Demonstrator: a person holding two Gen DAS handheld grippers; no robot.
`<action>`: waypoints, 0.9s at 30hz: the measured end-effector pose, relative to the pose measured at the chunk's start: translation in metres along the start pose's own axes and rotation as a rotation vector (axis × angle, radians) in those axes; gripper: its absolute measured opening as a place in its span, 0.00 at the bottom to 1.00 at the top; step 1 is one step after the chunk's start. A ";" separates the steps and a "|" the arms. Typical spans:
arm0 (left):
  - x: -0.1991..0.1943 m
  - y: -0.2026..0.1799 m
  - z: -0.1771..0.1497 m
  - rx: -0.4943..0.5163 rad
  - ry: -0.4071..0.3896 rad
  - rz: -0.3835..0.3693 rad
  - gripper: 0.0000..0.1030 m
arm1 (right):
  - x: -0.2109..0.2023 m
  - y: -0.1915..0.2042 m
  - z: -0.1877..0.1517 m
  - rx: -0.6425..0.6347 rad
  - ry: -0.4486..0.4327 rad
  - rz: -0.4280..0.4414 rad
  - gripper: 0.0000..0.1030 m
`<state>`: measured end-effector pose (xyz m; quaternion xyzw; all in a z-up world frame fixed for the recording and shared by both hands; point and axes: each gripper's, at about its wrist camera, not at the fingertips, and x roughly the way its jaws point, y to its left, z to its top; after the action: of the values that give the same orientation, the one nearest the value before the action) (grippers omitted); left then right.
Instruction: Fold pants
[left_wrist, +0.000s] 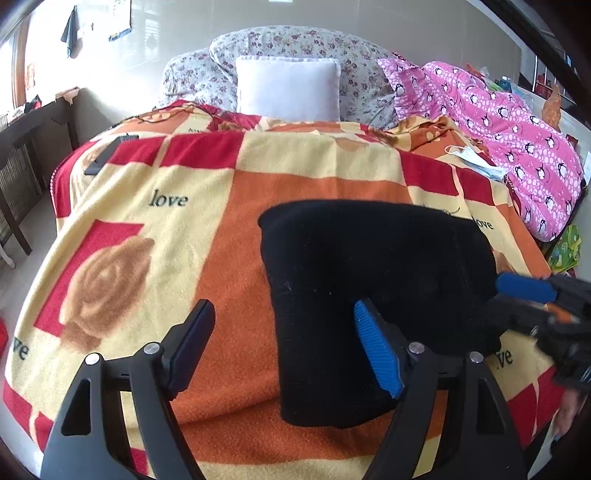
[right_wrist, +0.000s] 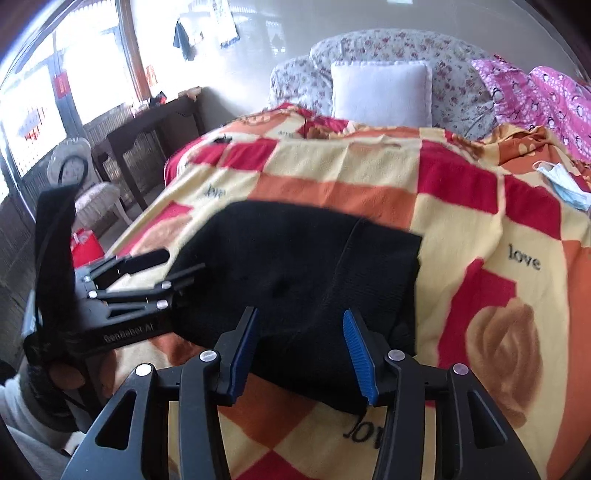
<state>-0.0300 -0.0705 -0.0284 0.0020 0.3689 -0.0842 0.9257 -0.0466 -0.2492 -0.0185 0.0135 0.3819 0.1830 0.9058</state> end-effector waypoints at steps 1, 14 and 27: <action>-0.001 0.001 0.001 -0.002 -0.004 0.003 0.75 | -0.005 -0.002 0.003 0.007 -0.015 -0.005 0.51; -0.011 0.009 0.010 -0.002 -0.061 0.061 0.75 | 0.006 -0.003 0.006 0.023 -0.005 -0.006 0.54; -0.004 0.007 0.009 -0.007 -0.036 0.053 0.75 | 0.015 -0.005 -0.002 0.024 0.023 0.002 0.61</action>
<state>-0.0257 -0.0633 -0.0200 0.0068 0.3522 -0.0583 0.9341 -0.0372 -0.2490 -0.0310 0.0227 0.3942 0.1795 0.9010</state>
